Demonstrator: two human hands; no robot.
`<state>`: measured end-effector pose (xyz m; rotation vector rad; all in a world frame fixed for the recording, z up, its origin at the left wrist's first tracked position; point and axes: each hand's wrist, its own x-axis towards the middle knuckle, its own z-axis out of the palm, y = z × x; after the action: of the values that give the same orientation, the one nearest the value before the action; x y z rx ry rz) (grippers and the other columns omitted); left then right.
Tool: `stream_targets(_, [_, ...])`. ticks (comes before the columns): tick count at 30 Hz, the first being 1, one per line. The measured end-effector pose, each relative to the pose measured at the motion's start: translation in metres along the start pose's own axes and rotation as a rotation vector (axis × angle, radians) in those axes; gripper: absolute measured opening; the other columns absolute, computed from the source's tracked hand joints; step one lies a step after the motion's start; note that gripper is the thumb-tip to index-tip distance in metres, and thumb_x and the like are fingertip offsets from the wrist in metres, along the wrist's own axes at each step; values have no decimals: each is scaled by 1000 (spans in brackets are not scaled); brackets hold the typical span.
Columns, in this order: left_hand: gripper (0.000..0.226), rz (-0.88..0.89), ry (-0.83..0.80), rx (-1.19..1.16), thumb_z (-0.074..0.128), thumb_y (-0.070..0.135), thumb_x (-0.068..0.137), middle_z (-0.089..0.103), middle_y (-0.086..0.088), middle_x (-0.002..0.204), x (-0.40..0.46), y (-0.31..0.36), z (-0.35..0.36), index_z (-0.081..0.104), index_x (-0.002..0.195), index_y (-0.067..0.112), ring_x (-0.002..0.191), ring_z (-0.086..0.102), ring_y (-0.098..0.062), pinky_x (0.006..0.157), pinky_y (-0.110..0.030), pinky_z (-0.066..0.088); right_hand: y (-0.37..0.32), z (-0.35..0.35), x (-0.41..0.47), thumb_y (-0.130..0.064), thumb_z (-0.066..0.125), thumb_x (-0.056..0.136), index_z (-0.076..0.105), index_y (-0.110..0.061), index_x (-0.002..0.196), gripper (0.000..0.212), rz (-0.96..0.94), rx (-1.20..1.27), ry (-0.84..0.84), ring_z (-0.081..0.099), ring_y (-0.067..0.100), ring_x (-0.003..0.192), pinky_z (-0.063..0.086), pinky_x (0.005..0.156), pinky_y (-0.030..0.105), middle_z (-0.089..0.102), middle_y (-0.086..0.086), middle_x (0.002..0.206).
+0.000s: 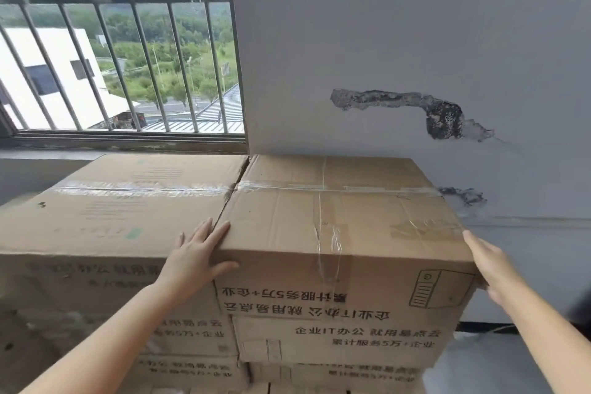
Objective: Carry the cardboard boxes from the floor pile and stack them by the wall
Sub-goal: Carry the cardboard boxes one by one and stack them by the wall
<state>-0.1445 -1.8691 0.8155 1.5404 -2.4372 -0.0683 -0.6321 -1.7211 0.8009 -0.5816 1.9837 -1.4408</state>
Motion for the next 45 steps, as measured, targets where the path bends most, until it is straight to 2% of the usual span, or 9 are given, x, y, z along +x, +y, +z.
stream_targets(10, [91, 14, -34, 117, 45, 65, 87, -5, 1, 161, -7, -3, 7, -3, 152, 25, 147, -8, -12, 119, -41, -4, 5, 7, -9, -50, 37, 99, 46, -16, 142, 55, -68, -207, 53, 39, 33, 135, 33, 108, 48, 44, 10, 147])
stream_targets(14, [86, 17, -86, 77, 44, 62, 89, -4, 0, 161, -4, 0, -5, -1, 153, 26, 148, -5, -14, 119, -41, -1, -10, 11, -21, -41, 39, 101, 36, -11, 146, 55, -269, -495, 103, 38, 36, 135, 34, 107, 48, 41, 15, 149])
stream_targets(19, [72, 57, 37, -167, 49, 58, 88, 13, 7, 159, -17, 12, -25, 19, 150, 34, 145, 16, -16, 117, -37, 17, -38, 32, -72, -42, 46, 97, 30, -17, 149, 60, -618, -650, 37, 28, 22, 143, 26, 114, 42, 33, 2, 154])
stream_targets(23, [53, 103, 147, -580, 57, 45, 86, 44, 11, 140, -39, 26, -49, 37, 134, 45, 120, 49, -13, 102, -34, 39, -44, 53, -142, -57, 41, 88, 31, -30, 147, 66, -699, -518, -29, 26, 0, 135, 20, 108, 25, 32, -21, 139])
stream_targets(27, [49, 159, 73, -835, 52, 53, 75, 52, 28, 124, -71, 29, -64, 38, 121, 58, 102, 54, 11, 85, -16, 41, -15, 60, -222, -57, 44, 84, 30, -48, 137, 56, -600, -329, -38, 35, -9, 130, 32, 108, 23, 39, -22, 140])
stream_targets(30, [47, 198, -26, -960, 52, 49, 75, 58, 27, 120, -93, 25, -59, 43, 120, 57, 103, 58, 9, 84, -15, 40, 23, 57, -281, -37, 52, 90, 32, -52, 128, 45, -496, -222, 45, 39, -21, 119, 38, 91, 3, 44, -25, 132])
stream_targets(33, [44, 218, -122, -1021, 52, 44, 78, 61, 25, 118, -126, 29, -47, 46, 120, 56, 102, 59, 12, 82, -16, 41, 71, 48, -341, -23, 55, 94, 37, -45, 129, 46, -367, -154, 136, 42, -21, 117, 38, 84, -1, 45, -25, 133])
stream_targets(39, [40, 260, -412, -1037, 49, 33, 81, 65, 8, 115, -214, 48, 2, 50, 121, 41, 107, 58, 5, 87, -19, 50, 161, 41, -470, -24, 55, 89, 47, -42, 122, 39, -63, 71, 413, 57, -6, 112, 49, 85, 11, 56, -17, 128])
stream_targets(45, [38, 375, -750, -968, 52, 3, 90, 68, -2, 110, -299, 92, 28, 56, 116, 30, 101, 60, 7, 78, -2, 45, 216, 26, -593, -38, 53, 74, 48, -45, 118, 44, 175, 223, 748, 61, -3, 107, 50, 92, 34, 59, -16, 124])
